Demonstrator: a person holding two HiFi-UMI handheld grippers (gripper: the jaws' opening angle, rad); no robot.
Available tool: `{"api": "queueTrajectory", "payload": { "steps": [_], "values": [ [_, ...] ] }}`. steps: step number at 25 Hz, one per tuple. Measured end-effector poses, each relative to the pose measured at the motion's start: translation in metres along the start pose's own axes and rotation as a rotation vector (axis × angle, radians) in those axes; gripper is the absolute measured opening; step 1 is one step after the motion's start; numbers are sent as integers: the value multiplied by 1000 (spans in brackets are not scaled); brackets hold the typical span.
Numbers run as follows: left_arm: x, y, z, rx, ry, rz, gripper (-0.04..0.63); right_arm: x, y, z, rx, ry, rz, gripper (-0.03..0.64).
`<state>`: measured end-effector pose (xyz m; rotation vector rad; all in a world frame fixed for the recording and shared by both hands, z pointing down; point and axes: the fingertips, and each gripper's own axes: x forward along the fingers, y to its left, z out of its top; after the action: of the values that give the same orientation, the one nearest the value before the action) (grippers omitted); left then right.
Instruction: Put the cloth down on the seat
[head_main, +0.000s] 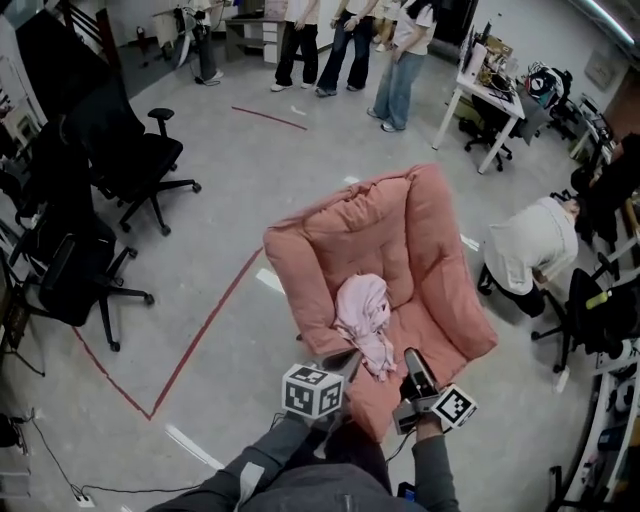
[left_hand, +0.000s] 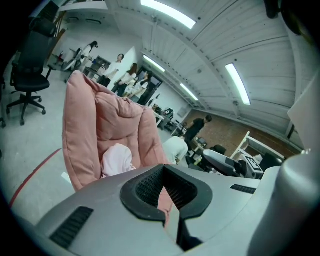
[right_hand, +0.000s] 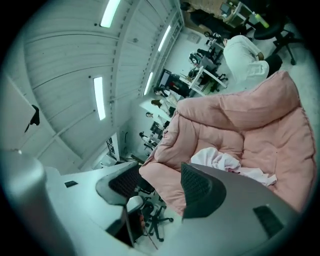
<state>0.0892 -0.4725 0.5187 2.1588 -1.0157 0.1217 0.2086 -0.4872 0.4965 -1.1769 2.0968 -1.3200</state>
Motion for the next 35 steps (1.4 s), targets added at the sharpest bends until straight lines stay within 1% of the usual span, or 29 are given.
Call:
{"api": "queueTrajectory", "payload": {
  "steps": [2,3,4,5,8,10,13,15,17,20,22,26,29,35],
  "values": [
    [-2,-14,4,31,-8,-30,8,-10,13,8,-37,-50,-4,256],
    [-4,-22,7,51,-15,-43,8,-15,19,12,-61,-79,-9,211],
    [-6,-29,9,77,-22,-55,8,-20,24,16,-91,-108,-16,91],
    [-7,-37,12,106,-30,-65,9,-25,30,20,-115,-134,-19,37],
    [-11,-61,16,186,-51,-96,9,-37,51,25,-127,-193,25,35],
    [-14,-74,14,225,-66,-117,8,-45,61,22,-147,-217,28,32],
    [-11,-86,8,261,-46,-149,9,-55,62,14,-279,-221,-53,31],
    [-6,-89,4,260,-18,-160,8,-62,57,10,-341,-217,-109,29],
    [-3,-92,2,264,-1,-170,8,-71,49,7,-340,-217,-161,29],
    [2,-96,-2,289,16,-185,9,-81,38,2,-334,-209,-232,18],
    [6,-97,-5,299,27,-188,9,-85,34,-1,-336,-201,-262,17],
    [10,-102,-6,313,35,-201,8,-89,33,-1,-358,-200,-274,15],
    [12,-105,-8,318,43,-208,9,-90,29,0,-350,-186,-285,15],
    [14,-102,-9,310,42,-179,9,-85,22,1,-339,-142,-283,15]
  ]
}}
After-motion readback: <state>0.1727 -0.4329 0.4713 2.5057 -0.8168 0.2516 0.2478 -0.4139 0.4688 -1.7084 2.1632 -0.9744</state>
